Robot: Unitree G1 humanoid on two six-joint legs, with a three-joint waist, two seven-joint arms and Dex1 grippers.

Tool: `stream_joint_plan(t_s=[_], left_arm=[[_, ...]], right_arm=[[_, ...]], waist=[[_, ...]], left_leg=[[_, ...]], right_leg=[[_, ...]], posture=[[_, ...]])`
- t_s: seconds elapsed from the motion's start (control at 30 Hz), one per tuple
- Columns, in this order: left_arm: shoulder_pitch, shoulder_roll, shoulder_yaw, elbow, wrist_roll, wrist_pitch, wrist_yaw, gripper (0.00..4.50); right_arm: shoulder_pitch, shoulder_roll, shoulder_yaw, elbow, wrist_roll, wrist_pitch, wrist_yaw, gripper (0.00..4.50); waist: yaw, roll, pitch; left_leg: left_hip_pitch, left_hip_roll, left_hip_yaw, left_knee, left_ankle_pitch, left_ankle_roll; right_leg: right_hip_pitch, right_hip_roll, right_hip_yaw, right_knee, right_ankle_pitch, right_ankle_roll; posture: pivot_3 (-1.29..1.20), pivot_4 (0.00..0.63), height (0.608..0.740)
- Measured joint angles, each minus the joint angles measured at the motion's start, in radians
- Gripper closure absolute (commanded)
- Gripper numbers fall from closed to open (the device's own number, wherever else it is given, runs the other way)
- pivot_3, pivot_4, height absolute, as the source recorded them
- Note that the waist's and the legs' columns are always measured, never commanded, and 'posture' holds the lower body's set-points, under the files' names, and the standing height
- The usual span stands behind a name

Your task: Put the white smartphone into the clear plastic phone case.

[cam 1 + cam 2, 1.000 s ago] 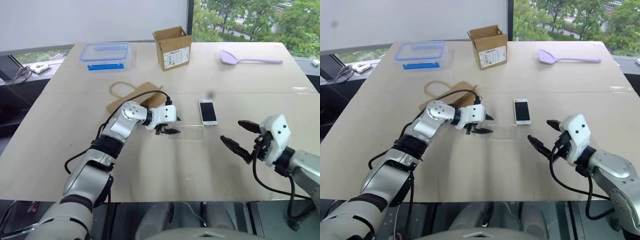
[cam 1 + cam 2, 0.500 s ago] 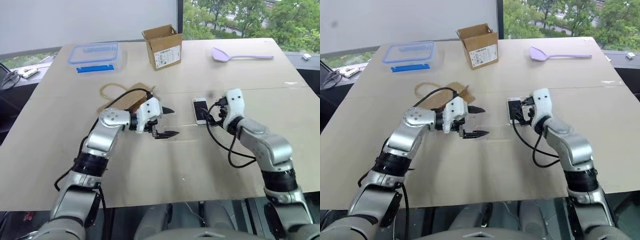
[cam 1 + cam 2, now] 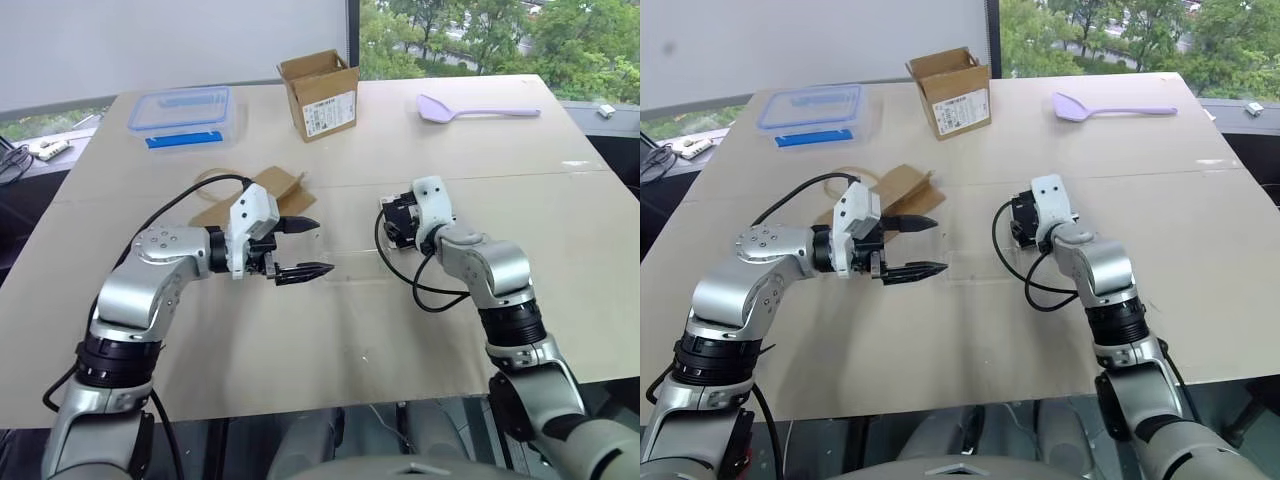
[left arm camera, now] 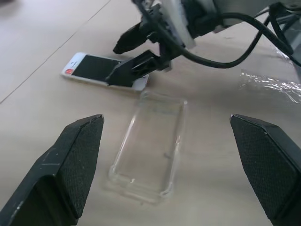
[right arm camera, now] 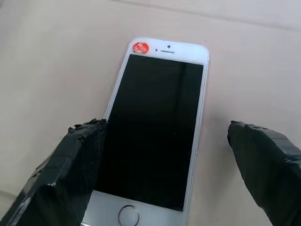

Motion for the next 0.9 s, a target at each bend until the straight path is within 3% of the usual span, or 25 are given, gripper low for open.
stream_joint_plan(t_s=[0.23, 0.47, 0.5, 0.6, 0.9], left_arm=[[0.030, 0.013, 0.006, -0.030, -0.014, 0.007, 0.034, 0.07], [0.032, 0.013, 0.006, -0.036, -0.018, 0.006, 0.063, 0.07], [0.032, 0.013, 0.006, -0.036, -0.018, 0.005, 0.067, 0.00], [0.040, 0.010, 0.006, -0.036, -0.018, 0.004, 0.079, 0.00], [0.062, -0.007, 0.005, -0.039, -0.018, -0.001, 0.116, 0.00]], right_arm=[[-0.085, 0.121, -0.135, 0.029, -0.016, 0.157, -0.084, 0.00], [-0.073, 0.108, -0.065, 0.032, -0.063, 0.173, -0.081, 0.00], [-0.063, 0.099, -0.046, 0.029, -0.066, 0.173, -0.073, 0.56], [-0.024, 0.067, 0.001, 0.002, -0.077, 0.163, -0.041, 1.53], [0.012, -0.052, 0.079, -0.032, -0.085, 0.126, 0.068, 1.57]], waist=[[-0.001, 0.001, -0.001], [-0.001, 0.000, -0.003], [0.000, 0.000, -0.004], [0.001, 0.000, -0.013], [0.020, 0.002, -0.021]], left_leg=[[0.001, 0.000, 0.000, -0.002, 0.000, 0.000], [0.002, 0.000, 0.000, -0.002, 0.000, 0.000], [0.003, 0.000, 0.000, -0.002, 0.000, 0.000], [0.004, 0.000, 0.001, -0.004, 0.000, 0.000], [0.005, 0.000, 0.001, -0.004, 0.000, 0.000]], right_leg=[[0.000, 0.000, 0.000, 0.000, 0.000, 0.000], [0.001, 0.000, 0.000, -0.001, 0.000, 0.000], [0.001, 0.000, 0.000, -0.001, 0.000, 0.000], [0.002, 0.000, 0.000, -0.002, 0.000, 0.000], [0.004, 0.000, 0.000, -0.002, 0.000, 0.000]], posture=[[0.00, 0.150, 0.740], [0.00, 0.150, 0.740], [0.00, 0.150, 0.740], [0.00, 0.150, 0.740], [0.00, 0.150, 0.740]])
